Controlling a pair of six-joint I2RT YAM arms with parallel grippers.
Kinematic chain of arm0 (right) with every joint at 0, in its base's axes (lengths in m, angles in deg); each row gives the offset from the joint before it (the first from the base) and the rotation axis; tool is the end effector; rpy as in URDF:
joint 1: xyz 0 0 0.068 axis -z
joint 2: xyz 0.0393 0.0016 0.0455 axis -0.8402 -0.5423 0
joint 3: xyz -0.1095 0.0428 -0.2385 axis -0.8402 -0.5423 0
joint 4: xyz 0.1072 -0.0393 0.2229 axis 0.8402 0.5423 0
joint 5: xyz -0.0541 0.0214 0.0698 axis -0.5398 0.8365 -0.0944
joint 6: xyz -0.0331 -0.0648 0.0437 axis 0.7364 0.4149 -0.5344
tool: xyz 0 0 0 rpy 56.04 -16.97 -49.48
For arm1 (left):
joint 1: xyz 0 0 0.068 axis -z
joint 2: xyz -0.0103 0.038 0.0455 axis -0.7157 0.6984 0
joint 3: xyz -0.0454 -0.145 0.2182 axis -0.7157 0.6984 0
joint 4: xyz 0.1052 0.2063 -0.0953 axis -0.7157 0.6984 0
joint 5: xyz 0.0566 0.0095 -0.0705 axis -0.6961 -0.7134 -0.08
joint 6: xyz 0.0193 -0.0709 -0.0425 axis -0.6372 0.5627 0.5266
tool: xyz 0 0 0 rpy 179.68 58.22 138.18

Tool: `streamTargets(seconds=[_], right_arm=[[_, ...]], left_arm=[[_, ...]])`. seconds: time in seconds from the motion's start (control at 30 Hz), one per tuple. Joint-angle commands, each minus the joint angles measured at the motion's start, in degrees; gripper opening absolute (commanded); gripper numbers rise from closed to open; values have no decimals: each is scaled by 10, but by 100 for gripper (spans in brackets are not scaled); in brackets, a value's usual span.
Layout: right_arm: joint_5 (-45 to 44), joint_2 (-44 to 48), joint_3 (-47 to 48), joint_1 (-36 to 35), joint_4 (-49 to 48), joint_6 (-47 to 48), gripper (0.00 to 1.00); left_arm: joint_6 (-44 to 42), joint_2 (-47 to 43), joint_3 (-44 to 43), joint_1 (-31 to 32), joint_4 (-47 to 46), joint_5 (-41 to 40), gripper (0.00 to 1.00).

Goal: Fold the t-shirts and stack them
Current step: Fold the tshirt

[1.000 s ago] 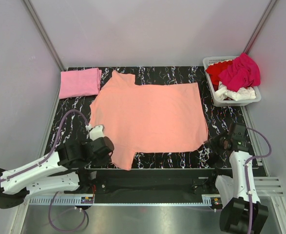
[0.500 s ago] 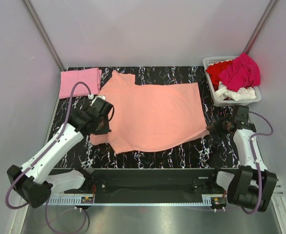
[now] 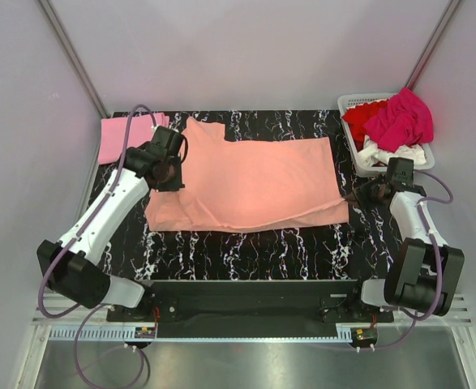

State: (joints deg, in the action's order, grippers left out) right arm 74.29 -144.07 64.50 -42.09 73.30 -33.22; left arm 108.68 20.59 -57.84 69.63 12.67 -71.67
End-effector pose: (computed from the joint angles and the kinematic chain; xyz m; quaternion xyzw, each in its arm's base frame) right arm 0.2675 -0.0497 0.1907 0.4547 0.8348 0.2107 0.2280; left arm 0.2585 -0.0955 0.2955 -0.0294 0.9610 0.0032 0.2749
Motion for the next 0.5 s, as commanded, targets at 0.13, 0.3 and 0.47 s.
streamTargets(seconds=[0.13, 0.3, 0.47], right_arm=[[6, -43, 61, 1, -34, -11, 0], [-2, -77, 76, 1, -42, -12, 0], [-3, -103, 84, 1, -56, -15, 0]], left_arm=[[-47, 49, -77, -34, -17, 10, 0], [-63, 91, -107, -49, -16, 11, 0], [-71, 126, -130, -60, -16, 10, 0]])
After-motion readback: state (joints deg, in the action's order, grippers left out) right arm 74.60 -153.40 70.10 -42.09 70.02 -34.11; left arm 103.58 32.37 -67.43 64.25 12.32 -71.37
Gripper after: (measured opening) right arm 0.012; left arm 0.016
